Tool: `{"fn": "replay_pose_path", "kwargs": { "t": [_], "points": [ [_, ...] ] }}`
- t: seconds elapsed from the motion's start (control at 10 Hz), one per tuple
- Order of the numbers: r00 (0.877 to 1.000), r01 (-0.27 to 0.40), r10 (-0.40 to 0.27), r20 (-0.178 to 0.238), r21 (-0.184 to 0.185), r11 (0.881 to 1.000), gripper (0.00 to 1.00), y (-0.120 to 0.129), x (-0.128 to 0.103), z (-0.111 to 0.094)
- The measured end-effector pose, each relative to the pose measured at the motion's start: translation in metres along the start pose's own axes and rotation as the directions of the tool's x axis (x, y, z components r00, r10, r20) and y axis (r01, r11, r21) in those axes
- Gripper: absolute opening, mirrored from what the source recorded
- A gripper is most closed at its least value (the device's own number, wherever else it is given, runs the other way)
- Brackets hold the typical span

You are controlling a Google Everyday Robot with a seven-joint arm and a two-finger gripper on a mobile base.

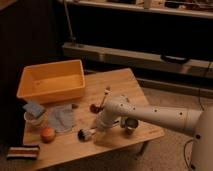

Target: Place brush in tray

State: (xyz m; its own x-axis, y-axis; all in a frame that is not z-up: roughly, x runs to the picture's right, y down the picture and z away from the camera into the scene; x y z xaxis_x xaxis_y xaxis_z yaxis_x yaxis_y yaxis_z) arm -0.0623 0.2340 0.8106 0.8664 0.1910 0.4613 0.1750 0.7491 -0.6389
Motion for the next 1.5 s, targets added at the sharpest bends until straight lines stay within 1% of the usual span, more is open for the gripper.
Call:
{"fn": "replay_pose_path", "kwargs": {
  "t": [0.1, 0.2, 0.3, 0.6, 0.7, 0.8, 0.9, 1.0, 1.1, 1.2, 1.3, 1.5],
  "points": [
    [1.000, -0.001, 0.001, -0.001, 0.001, 1.000, 0.38, -0.001, 0.000, 0.001],
    [1.000, -0.003, 0.003, -0.002, 0.001, 1.000, 0.33, -0.002, 0.000, 0.001],
    [1.000, -0.006, 0.006, -0.003, 0.000, 1.000, 0.32, -0.003, 0.000, 0.002],
    [1.000, -0.011, 0.011, -0.007, -0.002, 1.000, 0.32, -0.004, 0.001, 0.003],
    [1.000, -0.013, 0.013, -0.006, 0.001, 1.000, 0.32, -0.005, 0.002, 0.002],
    [1.000, -0.015, 0.015, -0.003, 0.010, 1.000, 0.32, -0.007, 0.000, -0.004],
    [1.000, -0.012, 0.012, -0.003, 0.014, 1.000, 0.28, -0.009, -0.002, -0.010],
    [1.000, -0.009, 0.009, -0.001, 0.016, 1.000, 0.18, -0.010, -0.004, -0.016],
    [1.000, -0.009, 0.009, 0.001, 0.012, 1.000, 0.09, -0.010, -0.004, -0.016],
    [1.000, -0.011, 0.011, 0.003, 0.007, 1.000, 0.02, -0.009, -0.004, -0.014],
    [1.000, -0.015, 0.015, 0.009, 0.007, 1.000, 0.00, -0.009, -0.005, -0.015],
    [0.999, -0.028, 0.028, 0.019, 0.022, 0.999, 0.00, -0.015, -0.006, -0.028]
  ]
}}
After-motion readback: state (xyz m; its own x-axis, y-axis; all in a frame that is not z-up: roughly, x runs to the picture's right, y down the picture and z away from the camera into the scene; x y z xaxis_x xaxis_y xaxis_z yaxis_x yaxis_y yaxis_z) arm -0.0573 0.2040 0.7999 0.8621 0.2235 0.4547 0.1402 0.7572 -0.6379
